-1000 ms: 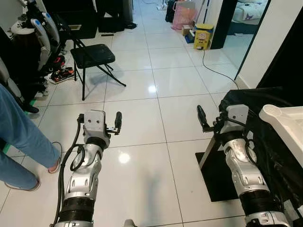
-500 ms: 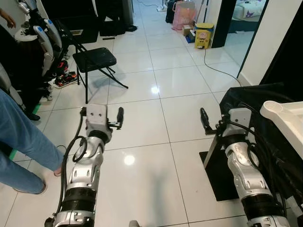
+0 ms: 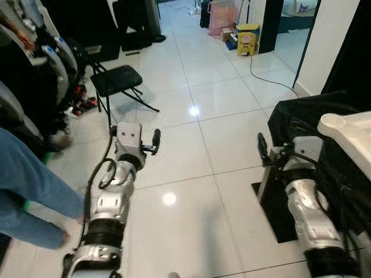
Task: Building children table
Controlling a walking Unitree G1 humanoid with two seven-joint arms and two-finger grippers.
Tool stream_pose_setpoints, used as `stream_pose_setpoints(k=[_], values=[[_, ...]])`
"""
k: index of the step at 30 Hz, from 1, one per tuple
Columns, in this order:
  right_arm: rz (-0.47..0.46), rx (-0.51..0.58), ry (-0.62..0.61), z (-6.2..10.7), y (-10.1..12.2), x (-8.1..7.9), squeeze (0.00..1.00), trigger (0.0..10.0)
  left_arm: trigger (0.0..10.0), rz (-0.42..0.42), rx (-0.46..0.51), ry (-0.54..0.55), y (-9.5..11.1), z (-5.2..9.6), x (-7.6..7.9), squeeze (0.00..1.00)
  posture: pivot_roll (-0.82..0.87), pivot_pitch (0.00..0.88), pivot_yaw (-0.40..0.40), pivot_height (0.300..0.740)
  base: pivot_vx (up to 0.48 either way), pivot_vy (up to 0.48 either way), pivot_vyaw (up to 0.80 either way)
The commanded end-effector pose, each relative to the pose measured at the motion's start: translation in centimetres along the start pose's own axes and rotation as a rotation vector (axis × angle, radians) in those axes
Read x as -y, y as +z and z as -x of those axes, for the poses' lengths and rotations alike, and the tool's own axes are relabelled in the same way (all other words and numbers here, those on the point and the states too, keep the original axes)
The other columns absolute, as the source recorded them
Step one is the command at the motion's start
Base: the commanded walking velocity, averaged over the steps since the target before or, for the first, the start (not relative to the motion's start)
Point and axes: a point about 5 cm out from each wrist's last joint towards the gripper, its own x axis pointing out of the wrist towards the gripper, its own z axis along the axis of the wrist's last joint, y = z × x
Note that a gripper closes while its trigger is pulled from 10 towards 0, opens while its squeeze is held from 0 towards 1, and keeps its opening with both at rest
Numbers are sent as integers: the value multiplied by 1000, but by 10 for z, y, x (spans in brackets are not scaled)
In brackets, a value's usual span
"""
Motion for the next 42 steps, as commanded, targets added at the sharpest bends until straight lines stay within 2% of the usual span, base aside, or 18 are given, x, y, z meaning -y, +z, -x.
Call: stream_pose_setpoints(k=[1, 9, 14, 16, 19, 20, 27, 33, 42], values=[[10, 14, -32, 3, 6, 4, 0, 10000, 10000, 0, -10, -117, -1, -6, 10, 0, -204, 0, 206, 740, 0, 0, 0], [10, 11, -46, 7, 7, 7, 0, 10000, 10000, 1, 0, -136, 3, -12, 16, 0, -202, 0, 195, 740, 0, 0, 0], [-7, 7, -6, 1, 9, -2, 0, 10000, 10000, -2, 19, -107, 5, -11, 12, 0, -133, 0, 135, 740, 0, 0, 0], [-27, 5, 41, -8, 8, -11, 0, 10000, 10000, -15, 28, -70, 5, -5, 5, 0, -89, 0, 94, 740, 0, 0, 0], [-38, 3, 61, -11, 9, -15, 0, 10000, 10000, -19, 33, -51, 4, -2, 2, 0, -71, 0, 78, 740, 0, 0, 0], [-50, -1, 87, -16, 9, -20, 0, 10000, 10000, -22, 36, -21, 3, 3, -3, 0, -29, 0, 40, 740, 0, 0, 0], [-70, -10, 156, -25, 9, -33, 0, 10000, 10000, -11, 40, 52, -3, 17, -14, 0, 25, 0, -12, 740, 0, 0, 0], [-65, -12, 174, -26, 9, -35, 0, 10000, 10000, -3, 27, 58, -7, 23, -15, 0, 28, 0, -11, 740, 0, 0, 0], [-60, -11, 161, -26, 7, -34, 0, 10000, 10000, -15, 30, 53, -2, 19, -18, 0, 14, 0, 15, 740, 0, 0, 0]])
